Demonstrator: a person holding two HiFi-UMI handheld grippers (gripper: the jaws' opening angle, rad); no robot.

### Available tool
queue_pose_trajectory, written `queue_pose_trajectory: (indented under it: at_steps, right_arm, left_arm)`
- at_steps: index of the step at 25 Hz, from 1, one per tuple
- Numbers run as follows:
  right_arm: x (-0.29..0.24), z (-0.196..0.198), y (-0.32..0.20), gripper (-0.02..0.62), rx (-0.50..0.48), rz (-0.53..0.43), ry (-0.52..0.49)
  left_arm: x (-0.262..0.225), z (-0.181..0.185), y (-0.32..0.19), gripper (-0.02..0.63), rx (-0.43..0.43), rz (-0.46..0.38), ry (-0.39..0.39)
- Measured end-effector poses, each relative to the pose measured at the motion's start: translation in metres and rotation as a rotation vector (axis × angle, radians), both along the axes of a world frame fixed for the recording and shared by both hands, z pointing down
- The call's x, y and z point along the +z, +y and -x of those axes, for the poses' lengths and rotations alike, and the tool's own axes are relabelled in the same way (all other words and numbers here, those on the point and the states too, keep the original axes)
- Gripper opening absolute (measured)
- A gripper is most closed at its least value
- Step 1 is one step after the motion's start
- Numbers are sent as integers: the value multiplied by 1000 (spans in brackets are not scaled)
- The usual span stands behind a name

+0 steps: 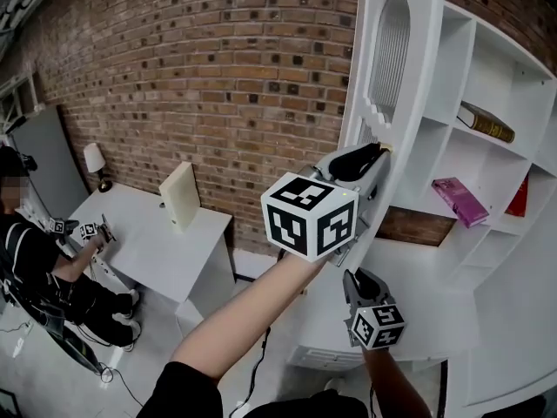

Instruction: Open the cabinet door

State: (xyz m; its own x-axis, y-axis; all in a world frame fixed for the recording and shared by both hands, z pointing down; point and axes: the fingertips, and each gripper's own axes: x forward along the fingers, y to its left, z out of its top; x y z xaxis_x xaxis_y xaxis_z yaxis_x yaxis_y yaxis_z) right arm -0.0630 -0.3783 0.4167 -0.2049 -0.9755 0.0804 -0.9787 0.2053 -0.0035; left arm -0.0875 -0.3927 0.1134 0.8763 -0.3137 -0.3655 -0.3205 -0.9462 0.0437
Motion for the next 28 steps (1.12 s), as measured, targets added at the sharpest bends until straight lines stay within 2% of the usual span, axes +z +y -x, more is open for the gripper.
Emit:
queue_pose_trajectory:
  at_steps: [4, 17, 24, 28]
  right_arm:
    - [-1, 11, -5, 77, 0, 5, -9]
    - [1, 50, -20, 86, -16, -30, -22]
    - [0, 59, -25, 87, -18, -47, -43]
    - [2, 60, -25, 87, -15, -45, -44]
  left_arm:
    - [-2, 9, -4, 87, 28, 10, 3]
    - [1, 47, -21, 87, 12, 15, 39]
    - [2, 56, -24, 77, -20, -8, 23]
    - [4, 58, -25, 77, -14, 6, 32]
